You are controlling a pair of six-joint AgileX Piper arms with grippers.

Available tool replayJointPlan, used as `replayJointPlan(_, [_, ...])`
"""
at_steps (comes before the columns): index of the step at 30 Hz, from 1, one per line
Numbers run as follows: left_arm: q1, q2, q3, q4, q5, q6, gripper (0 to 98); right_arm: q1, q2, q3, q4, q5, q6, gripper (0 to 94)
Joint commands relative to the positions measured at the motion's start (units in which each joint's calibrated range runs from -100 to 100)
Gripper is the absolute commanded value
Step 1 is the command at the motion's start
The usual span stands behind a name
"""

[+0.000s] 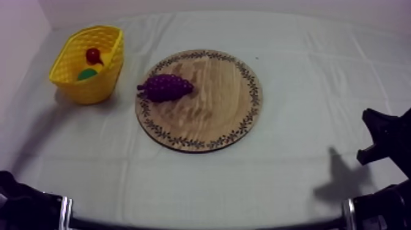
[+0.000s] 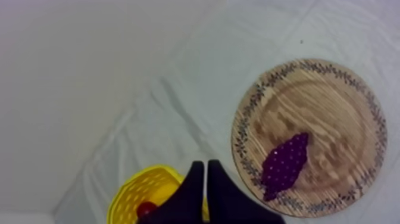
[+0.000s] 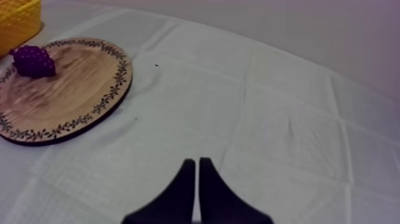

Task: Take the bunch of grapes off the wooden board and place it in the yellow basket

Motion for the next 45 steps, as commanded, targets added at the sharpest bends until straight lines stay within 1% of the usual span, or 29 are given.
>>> replayJointPlan(1, [1.16,3.54,-0.54,-0.84,0.86,0.38,0.0,0.02,-0.01,-0.03,0.01,0.0,-0.01,0.4])
replayJointPlan(5, [3.02,6.85,-0.5,-2.5,2.73,1.79,0.0,0.02,-0.01,-0.03,0.01,0.0,-0.01,0.4])
replayJointPlan(8, [3.66,8.41,0.64,-2.9,4.55,2.35,0.0,0.02,-0.01,-0.03,0.01,0.0,-0.01,0.4])
replayJointPlan(15, [4.09,9.59,6.07,-2.79,6.07,1.46,0.0,0.02,-0.01,-0.03,0.01,0.0,-0.01,0.4])
replayJointPlan(18, [4.17,9.78,7.06,-2.22,6.17,0.9,0.3,0.02,-0.01,-0.03,0.01,0.0,-0.01,0.4])
replayJointPlan(21, [4.19,9.84,7.35,-1.55,6.22,0.73,2.7,0.02,-0.01,-0.03,0.01,0.0,-0.01,0.4])
replayJointPlan(23, [4.2,9.86,7.41,-1.3,6.44,1.13,8.5,0.02,-0.01,-0.03,0.01,0.0,-0.01,0.4])
replayJointPlan(25, [4.14,9.87,7.44,-1.15,6.83,1.82,18.5,0.02,-0.01,-0.03,0.01,0.0,-0.01,0.4])
replayJointPlan(27, [4.0,9.83,7.49,-1.12,7.76,2.67,35.3,0.02,-0.01,-0.03,0.01,0.0,-0.01,0.4])
replayJointPlan(28, [3.89,9.82,7.59,-1.07,8.54,2.9,45.4,0.02,-0.01,-0.03,0.01,0.0,-0.01,0.4])
replayJointPlan(30, [3.56,9.8,8.06,-0.88,10.34,2.68,69.3,0.02,-0.01,-0.03,0.01,0.0,-0.01,0.4])
replayJointPlan(31, [3.39,9.83,8.28,-0.7,11.34,2.22,77.4,0.02,-0.01,-0.03,0.01,0.0,-0.01,0.4])
replayJointPlan(33, [3.08,9.95,8.4,-0.12,12.77,1.46,87.1,0.02,-0.01,-0.03,0.01,0.0,-0.01,0.4])
replayJointPlan(36, [2.87,10.28,7.95,0.68,13.67,0.95,93.2,0.02,-0.01,-0.03,0.01,0.0,-0.01,0.4])
replayJointPlan(40, [2.83,10.88,8.41,1.29,13.72,0.09,95.6,0.02,-0.01,-0.03,0.01,0.0,-0.01,0.4])
replayJointPlan(42, [3.02,11.31,9.16,1.41,12.71,-0.32,96.0,0.02,-0.01,-0.03,0.01,0.0,-0.01,0.4])
replayJointPlan(45, [3.39,12.21,11.02,1.31,9.27,-0.74,96.2,0.02,-0.01,-0.03,0.01,0.0,-0.01,0.4])
